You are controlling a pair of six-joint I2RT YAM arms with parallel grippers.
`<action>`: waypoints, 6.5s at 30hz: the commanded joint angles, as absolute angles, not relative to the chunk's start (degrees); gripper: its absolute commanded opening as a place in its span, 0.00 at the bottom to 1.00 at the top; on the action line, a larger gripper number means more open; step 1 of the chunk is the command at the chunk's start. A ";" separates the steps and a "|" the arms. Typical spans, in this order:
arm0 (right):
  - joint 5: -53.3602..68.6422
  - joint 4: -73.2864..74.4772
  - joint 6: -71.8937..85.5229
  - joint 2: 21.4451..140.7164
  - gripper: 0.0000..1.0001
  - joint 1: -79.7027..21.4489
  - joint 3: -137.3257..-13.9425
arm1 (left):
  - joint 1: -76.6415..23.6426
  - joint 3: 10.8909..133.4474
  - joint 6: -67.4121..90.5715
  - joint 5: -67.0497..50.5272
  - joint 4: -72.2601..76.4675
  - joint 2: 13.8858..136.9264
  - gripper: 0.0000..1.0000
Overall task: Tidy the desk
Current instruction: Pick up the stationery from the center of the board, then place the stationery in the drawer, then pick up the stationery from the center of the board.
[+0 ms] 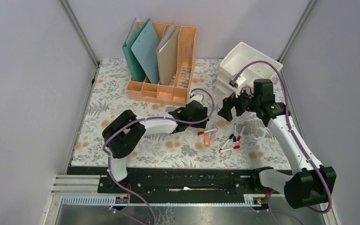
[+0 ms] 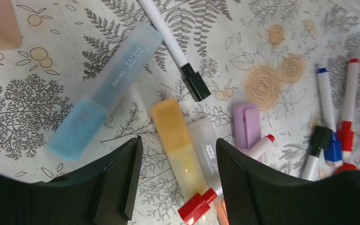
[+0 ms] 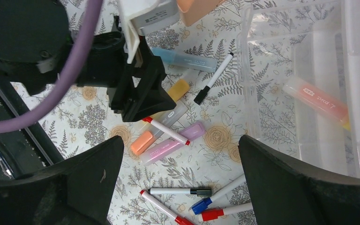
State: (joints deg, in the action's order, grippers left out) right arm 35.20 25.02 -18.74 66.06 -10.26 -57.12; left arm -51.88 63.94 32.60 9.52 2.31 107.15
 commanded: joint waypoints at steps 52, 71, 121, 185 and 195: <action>60.52 -4.87 8.46 71.31 1.00 -14.50 -44.30 | -57.06 37.32 46.82 20.31 51.07 80.17 0.00; 58.42 -10.69 13.81 72.36 0.21 -17.49 -43.35 | -60.29 41.82 46.50 24.12 54.50 85.00 0.07; 2.56 20.39 -28.98 71.06 0.82 -17.47 -62.26 | -54.85 30.73 19.49 9.11 21.01 64.30 0.99; 49.29 23.64 -18.51 60.79 0.94 -7.82 -54.93 | -44.15 61.33 11.83 -6.22 2.65 102.28 0.03; 55.98 20.04 -13.04 63.23 0.94 -7.79 -53.46 | -44.16 40.82 23.83 -10.24 25.26 85.51 0.00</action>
State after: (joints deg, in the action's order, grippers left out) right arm 50.76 23.20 -16.86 62.30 -8.08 -54.43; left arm -44.27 46.89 16.95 -7.05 9.93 91.66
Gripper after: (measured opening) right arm 0.942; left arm 0.270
